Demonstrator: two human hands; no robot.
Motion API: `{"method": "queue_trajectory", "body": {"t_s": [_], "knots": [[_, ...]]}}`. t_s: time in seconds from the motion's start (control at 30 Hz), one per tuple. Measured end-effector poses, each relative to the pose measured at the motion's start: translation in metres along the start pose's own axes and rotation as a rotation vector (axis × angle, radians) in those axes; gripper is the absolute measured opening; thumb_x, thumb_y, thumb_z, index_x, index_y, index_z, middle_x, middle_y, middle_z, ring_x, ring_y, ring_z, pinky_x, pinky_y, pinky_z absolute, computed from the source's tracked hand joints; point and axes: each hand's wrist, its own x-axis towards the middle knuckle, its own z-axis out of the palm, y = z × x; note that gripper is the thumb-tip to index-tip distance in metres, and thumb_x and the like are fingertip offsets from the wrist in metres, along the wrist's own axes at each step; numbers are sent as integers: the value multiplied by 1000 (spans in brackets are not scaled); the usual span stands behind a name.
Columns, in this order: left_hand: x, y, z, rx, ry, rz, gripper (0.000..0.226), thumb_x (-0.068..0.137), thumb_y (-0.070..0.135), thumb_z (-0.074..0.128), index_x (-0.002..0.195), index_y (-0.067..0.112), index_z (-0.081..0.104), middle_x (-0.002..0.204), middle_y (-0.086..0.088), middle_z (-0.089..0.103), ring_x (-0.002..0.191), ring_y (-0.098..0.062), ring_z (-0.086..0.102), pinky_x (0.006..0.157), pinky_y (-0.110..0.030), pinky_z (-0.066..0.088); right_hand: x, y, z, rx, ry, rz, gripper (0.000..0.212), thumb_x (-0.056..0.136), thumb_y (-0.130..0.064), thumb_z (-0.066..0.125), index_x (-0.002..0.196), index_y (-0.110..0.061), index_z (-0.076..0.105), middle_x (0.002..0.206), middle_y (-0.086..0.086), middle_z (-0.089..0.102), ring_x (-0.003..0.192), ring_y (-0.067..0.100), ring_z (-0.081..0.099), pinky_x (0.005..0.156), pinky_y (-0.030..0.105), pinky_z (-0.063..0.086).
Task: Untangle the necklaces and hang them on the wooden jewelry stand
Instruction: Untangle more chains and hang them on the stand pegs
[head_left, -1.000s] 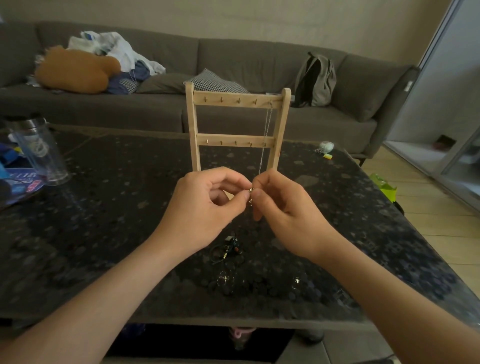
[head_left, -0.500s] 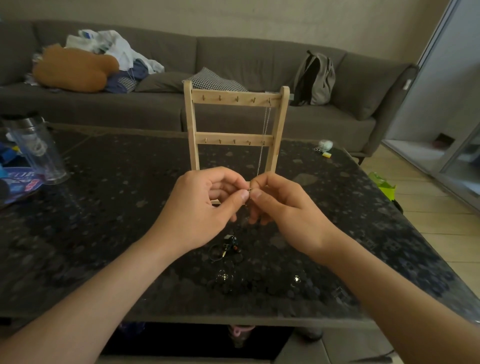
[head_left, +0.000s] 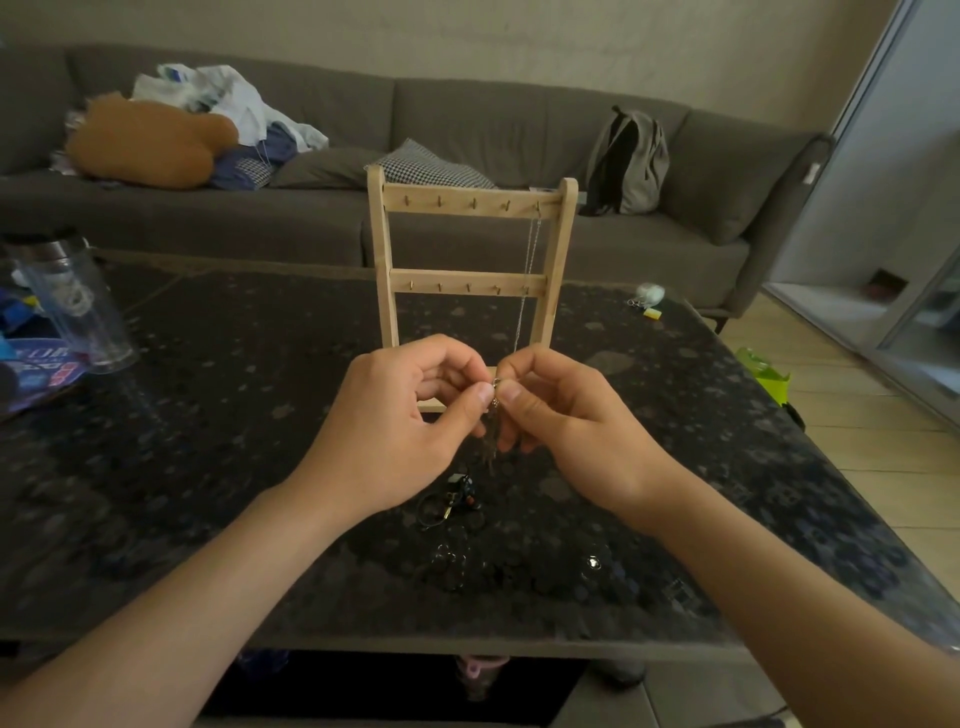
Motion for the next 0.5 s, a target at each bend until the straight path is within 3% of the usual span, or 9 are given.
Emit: {"method": "queue_trajectory", "body": {"t_s": [0.17, 0.33, 0.5], "knots": [[0, 1, 0, -4, 28, 14, 8, 98, 13, 76, 105, 15, 75, 91, 9, 78, 81, -12, 80, 76, -33, 67, -1, 0, 2, -6, 9, -13, 13, 112, -21, 54, 112, -12, 64, 91, 19, 72, 86, 34, 70, 81, 46, 59], [0, 3, -1, 14, 35, 33, 7, 98, 13, 76, 105, 16, 75, 91, 10, 78, 81, -10, 80, 76, -31, 66, 0, -1, 1, 12, 18, -19, 12, 110, -20, 57, 111, -12, 66, 87, 12, 73, 79, 17, 70, 75, 26, 58], [-1, 6, -2, 34, 33, 47, 7, 98, 12, 76, 104, 16, 75, 91, 11, 78, 82, -8, 80, 75, -25, 65, 1, 0, 0, 99, 27, 15, 14, 107, -19, 64, 109, -7, 72, 85, 0, 75, 79, 14, 69, 76, 25, 56]]}}
